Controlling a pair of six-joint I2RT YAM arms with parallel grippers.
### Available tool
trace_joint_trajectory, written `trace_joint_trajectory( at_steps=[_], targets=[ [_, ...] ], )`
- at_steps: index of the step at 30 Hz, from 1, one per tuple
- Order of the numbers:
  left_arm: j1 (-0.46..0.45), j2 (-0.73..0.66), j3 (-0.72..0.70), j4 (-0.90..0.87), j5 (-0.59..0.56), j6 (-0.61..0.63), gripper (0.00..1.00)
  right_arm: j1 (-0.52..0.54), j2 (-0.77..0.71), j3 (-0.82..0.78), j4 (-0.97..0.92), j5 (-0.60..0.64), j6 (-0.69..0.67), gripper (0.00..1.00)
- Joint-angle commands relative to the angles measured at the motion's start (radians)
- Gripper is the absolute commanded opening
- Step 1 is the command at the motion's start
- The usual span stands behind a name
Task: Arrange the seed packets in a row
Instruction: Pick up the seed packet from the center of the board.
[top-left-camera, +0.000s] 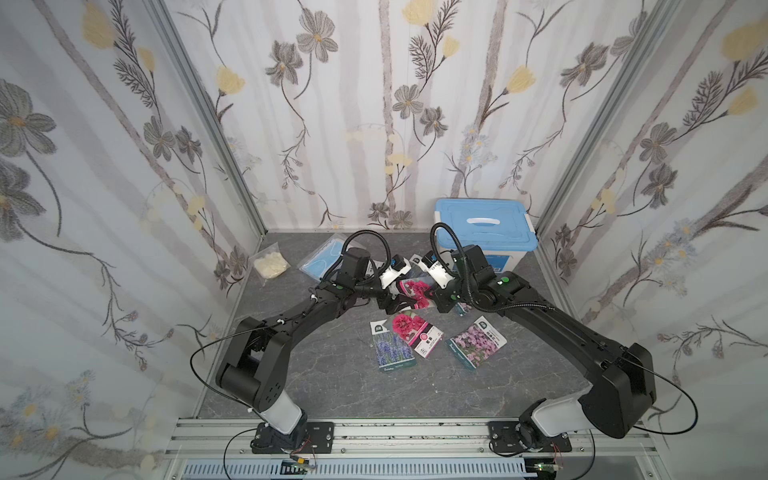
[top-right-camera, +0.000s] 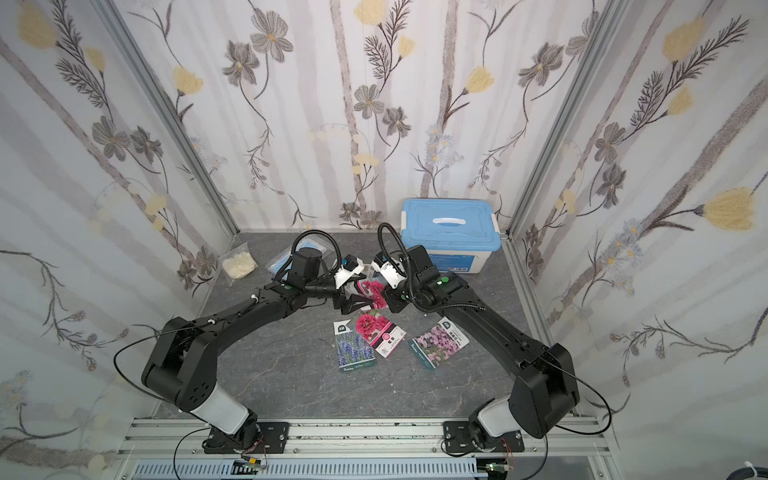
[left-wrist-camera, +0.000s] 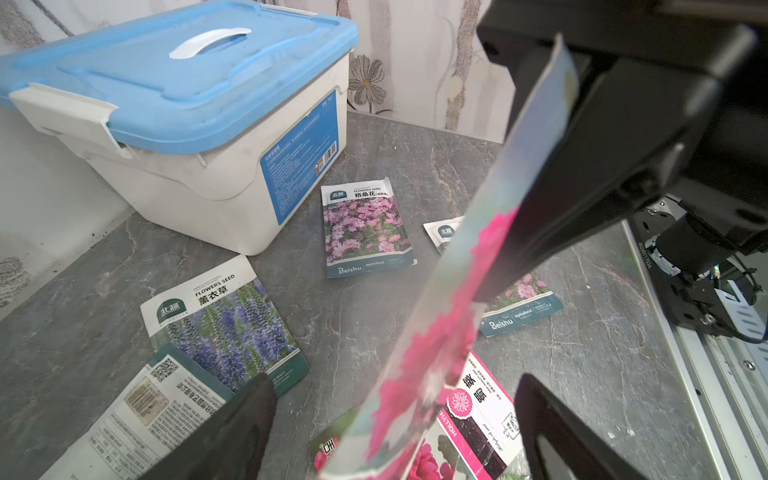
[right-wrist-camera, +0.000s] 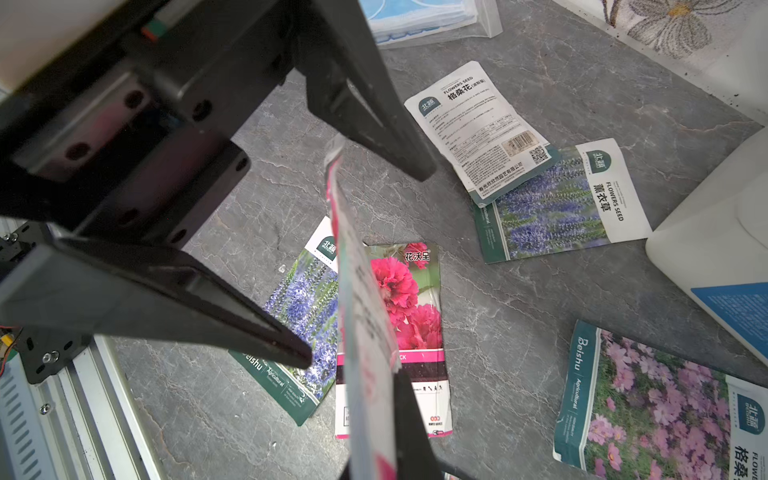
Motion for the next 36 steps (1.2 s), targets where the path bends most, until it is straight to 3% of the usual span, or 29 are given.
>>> trace_joint_trajectory(
  at_steps=[1,10,13,15,20,31,36],
  targets=[
    [-0.007,-0.011,-0.006,-0.048,0.009,0.038,0.79,-0.009,-0.007,0.004,0.046,-0.037,-0.013,0.0],
    [-0.039,-0.026,-0.012,-0.094,-0.071,0.004,0.43,-0.024,0.019,0.024,0.058,-0.016,0.013,0.0],
    [-0.043,-0.038,-0.018,-0.111,-0.112,0.003,0.4,-0.028,0.029,0.032,0.062,-0.005,0.02,0.0],
    [-0.047,-0.051,-0.024,-0.112,-0.143,-0.009,0.25,-0.03,0.037,0.039,0.061,0.001,0.021,0.0],
    [-0.05,-0.08,-0.045,-0.083,-0.191,-0.032,0.27,-0.031,0.054,0.048,0.064,-0.006,0.024,0.0],
    [-0.052,-0.099,-0.054,-0.076,-0.191,-0.057,0.0,-0.031,0.069,0.042,0.074,0.008,0.03,0.0],
    [-0.053,-0.092,-0.061,-0.068,-0.242,-0.097,0.0,-0.031,0.082,0.05,0.087,0.012,0.047,0.0]
  ],
)
